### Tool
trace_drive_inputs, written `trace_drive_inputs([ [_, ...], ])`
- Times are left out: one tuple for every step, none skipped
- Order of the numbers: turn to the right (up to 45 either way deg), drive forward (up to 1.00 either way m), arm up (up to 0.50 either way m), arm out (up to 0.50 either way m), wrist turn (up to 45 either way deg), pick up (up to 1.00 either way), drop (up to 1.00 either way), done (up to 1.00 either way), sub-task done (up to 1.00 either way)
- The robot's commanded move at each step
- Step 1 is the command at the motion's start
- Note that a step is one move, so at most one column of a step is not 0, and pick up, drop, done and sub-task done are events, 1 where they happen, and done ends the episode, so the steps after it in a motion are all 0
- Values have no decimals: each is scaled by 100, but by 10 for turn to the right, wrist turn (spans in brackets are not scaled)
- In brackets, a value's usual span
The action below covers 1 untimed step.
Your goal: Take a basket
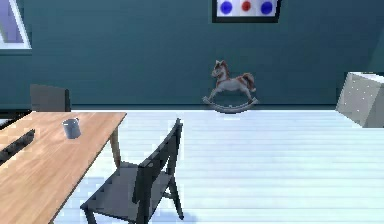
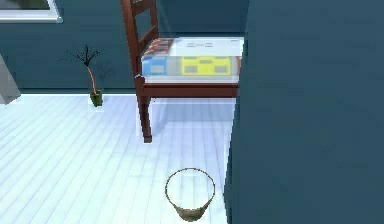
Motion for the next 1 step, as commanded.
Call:
trace_drive_inputs([
  [0,0,32,0,0,0,0,0,0],
])
